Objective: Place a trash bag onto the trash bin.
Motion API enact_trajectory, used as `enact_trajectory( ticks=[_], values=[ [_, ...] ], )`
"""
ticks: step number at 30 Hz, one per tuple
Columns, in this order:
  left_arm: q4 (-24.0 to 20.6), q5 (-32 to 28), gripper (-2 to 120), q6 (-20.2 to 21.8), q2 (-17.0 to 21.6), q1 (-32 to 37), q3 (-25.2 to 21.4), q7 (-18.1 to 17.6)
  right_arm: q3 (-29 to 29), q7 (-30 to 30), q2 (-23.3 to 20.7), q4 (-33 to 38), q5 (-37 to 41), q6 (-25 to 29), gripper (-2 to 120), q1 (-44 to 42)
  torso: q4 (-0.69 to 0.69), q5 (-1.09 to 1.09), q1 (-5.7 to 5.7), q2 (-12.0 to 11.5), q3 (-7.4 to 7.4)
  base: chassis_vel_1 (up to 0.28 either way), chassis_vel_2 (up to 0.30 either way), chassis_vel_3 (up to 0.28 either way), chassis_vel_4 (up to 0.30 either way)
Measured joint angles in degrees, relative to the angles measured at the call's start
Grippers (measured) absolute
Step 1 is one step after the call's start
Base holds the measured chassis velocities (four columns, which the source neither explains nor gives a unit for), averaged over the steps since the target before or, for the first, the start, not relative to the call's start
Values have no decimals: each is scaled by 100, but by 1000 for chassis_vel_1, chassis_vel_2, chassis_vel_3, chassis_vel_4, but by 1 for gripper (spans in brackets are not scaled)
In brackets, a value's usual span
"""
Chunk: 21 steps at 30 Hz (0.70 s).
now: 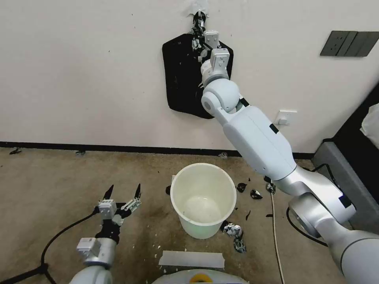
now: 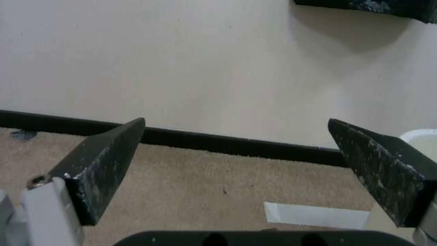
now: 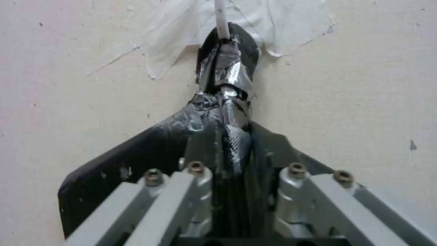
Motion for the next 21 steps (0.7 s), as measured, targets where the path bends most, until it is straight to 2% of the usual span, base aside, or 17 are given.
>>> enact_trajectory(
  ticks=[3,21],
  values=[
    [2,0,100,1,3,-2,-1,-1,2,36,13,19,-1,-6,10,-14,0,0,-1,0,0,0,0,0,0],
    [33,18,100,8,-12,-15,46,-1,15,124,-137,592,-19,-140,9,-379,0,0,0,0,0,0,0,0,0]
  ],
)
